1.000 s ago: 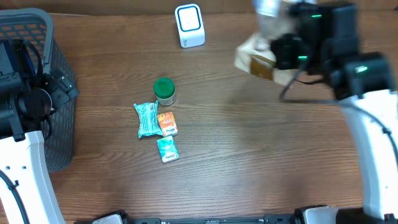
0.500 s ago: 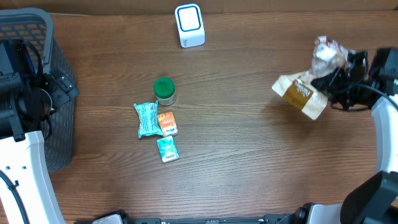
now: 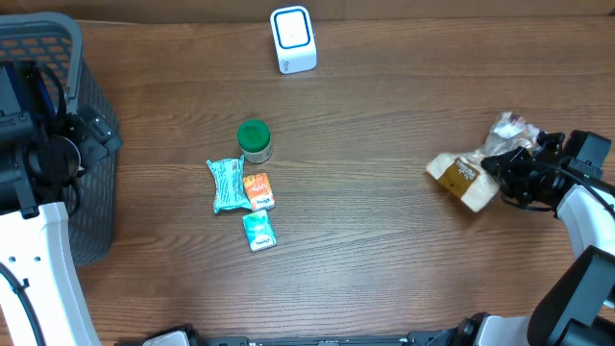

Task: Scan the item barcode
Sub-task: 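Carry the mushroom bag to the right and release it on the table, then move the right gripper over the green-lidded jar and grasp it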

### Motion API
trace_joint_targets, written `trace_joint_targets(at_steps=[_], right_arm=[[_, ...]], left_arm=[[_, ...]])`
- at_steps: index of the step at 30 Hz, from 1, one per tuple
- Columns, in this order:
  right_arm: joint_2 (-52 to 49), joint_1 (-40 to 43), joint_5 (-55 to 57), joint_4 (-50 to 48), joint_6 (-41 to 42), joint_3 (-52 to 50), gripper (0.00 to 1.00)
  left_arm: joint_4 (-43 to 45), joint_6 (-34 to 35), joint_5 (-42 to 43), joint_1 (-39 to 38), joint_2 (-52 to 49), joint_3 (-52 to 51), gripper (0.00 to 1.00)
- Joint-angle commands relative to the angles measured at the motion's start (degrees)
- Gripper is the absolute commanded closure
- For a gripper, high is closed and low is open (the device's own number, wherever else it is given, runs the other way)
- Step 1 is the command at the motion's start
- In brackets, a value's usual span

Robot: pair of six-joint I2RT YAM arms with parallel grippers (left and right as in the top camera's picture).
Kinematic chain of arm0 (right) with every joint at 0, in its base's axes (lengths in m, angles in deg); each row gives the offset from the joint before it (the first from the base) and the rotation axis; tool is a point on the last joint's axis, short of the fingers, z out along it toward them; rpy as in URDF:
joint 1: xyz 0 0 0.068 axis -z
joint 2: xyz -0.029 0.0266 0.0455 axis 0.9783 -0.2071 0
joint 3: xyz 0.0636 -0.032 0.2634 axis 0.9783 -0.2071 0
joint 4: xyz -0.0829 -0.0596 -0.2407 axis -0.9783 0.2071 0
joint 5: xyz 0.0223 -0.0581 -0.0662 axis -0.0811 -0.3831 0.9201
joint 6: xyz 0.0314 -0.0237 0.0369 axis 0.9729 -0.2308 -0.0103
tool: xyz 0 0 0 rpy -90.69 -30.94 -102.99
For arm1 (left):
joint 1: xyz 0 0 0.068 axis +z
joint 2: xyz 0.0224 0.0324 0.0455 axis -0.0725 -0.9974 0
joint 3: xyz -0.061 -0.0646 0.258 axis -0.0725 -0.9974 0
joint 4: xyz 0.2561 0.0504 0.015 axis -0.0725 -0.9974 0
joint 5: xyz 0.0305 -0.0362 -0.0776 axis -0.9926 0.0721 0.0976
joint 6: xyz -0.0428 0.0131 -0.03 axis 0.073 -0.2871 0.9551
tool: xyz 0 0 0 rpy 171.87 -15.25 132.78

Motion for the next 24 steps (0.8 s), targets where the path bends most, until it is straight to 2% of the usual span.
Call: trace_joint_targets(at_steps=[1, 2, 4, 8, 13, 19, 24], right_arm=[[0.17, 0.07, 0.59, -0.22, 0.24, -0.02, 0.66], [0.17, 0.07, 0.61, -0.24, 0.31, -0.02, 0.64], [0.17, 0.07, 0.59, 0.15, 0.7, 0.48, 0.5], [0.17, 0.07, 0.83, 4.61, 0.61, 3.48, 0.43], [0.17, -0.15, 1.53, 14.23, -2.56, 11.1, 0.41], [0.17, -1.77, 7.41, 29.83, -2.84, 25.2, 0.4], [0.2, -4.33, 8.24, 37.0, -2.84, 32.94, 0.4]], left_arm=[[0.07, 0.17, -0.92, 0.24, -0.11, 0.81, 0.01], [0.07, 0.17, -0.92, 0.24, -0.11, 0.81, 0.01], [0.07, 0.17, -0.92, 0.24, -0.11, 0.81, 0.0], [0.07, 0.17, -0.94, 0.24, -0.11, 0.83, 0.0], [0.07, 0.17, -0.92, 0.24, -0.11, 0.81, 0.01], [0.07, 0.17, -0.94, 0.24, -0.11, 0.83, 0.0], [0.07, 0.17, -0.9, 0.24, -0.11, 0.83, 0.01]])
